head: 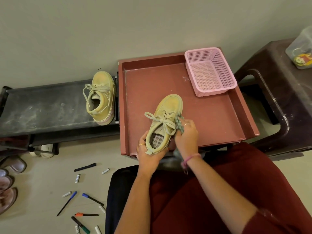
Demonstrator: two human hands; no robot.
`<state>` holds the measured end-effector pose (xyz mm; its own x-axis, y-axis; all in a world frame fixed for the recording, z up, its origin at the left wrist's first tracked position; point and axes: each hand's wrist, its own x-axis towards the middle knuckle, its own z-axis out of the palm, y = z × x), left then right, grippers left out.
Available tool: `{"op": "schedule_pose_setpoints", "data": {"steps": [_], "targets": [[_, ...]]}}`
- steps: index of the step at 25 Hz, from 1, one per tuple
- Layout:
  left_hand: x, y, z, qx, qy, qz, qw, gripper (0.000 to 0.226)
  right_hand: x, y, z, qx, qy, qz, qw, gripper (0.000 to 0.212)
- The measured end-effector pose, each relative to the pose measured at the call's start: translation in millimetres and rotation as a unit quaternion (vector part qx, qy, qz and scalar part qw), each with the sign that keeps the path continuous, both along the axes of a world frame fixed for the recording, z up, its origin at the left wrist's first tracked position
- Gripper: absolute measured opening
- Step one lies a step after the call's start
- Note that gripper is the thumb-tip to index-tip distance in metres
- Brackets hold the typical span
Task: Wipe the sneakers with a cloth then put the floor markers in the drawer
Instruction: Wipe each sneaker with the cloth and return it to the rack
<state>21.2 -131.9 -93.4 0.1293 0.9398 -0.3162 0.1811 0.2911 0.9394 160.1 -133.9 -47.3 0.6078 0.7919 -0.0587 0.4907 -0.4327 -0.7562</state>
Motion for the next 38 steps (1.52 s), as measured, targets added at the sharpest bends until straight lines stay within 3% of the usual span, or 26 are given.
{"op": "schedule_pose_setpoints", "data": {"steps": [4,9,11,13,17,20,23,25,27,29,32,34,37,38], "targets": [[-0.9,0.7,-1.4,-0.006,0.000,-0.009,1.000,0.085,-24.2,-28.1,-7.7,0.051,0.035,-0.015,0.998,0.042],[0.0,0.1,-1.2,-0.015,0.014,-0.007,1.000,0.087,17.3,32.1,-5.1,0.051,0.029,-0.064,0.996,0.036],[-0.8,-0.4,-4.2,-0.015,0.022,-0.012,1.000,0.087,43.7,62.0,0.7,0.008,0.011,-0.033,0.999,0.035],[-1.5,0.1,-6.8,-0.014,0.029,-0.016,0.999,0.087,76.2,95.3,5.1,-0.053,-0.015,0.067,0.996,0.039],[-0.2,1.8,-5.1,-0.007,0.032,-0.018,0.999,0.088,109.5,148.2,20.1,-0.191,-0.085,0.315,0.926,0.055],[1.3,2.2,-3.9,-0.006,0.023,-0.016,1.000,0.089,78.7,158.0,29.8,-0.195,-0.197,0.422,0.863,0.056],[1.0,2.5,-5.3,-0.017,0.025,-0.015,0.999,0.089,45.1,132.5,22.1,-0.132,-0.303,0.470,0.818,0.057],[0.7,3.0,-4.0,-0.022,0.033,-0.019,0.999,0.091,60.3,118.6,13.3,-0.081,-0.290,0.459,0.836,0.062],[0.7,3.5,-2.3,-0.019,0.038,-0.020,0.999,0.092,88.6,118.6,7.5,-0.058,-0.238,0.380,0.892,0.060],[0.7,3.8,-5.4,-0.023,0.035,-0.013,0.999,0.091,108.6,116.8,1.1,-0.059,-0.129,0.266,0.953,0.054],[1.3,1.6,-4.9,-0.016,0.039,-0.013,0.999,0.089,104.5,108.9,-0.1,-0.067,-0.099,0.220,0.968,0.055],[2.9,2.2,-3.6,-0.013,0.046,-0.010,0.999,0.088,97.2,106.2,7.7,-0.051,-0.182,0.307,0.933,0.060],[2.7,2.2,-3.2,-0.008,0.046,-0.008,0.999,0.086,92.7,101.0,14.4,-0.040,-0.305,0.497,0.811,0.061],[2.7,1.4,-2.9,-0.006,0.048,-0.007,0.999,0.086,95.9,101.0,18.3,-0.056,-0.318,0.515,0.794,0.059]]}}
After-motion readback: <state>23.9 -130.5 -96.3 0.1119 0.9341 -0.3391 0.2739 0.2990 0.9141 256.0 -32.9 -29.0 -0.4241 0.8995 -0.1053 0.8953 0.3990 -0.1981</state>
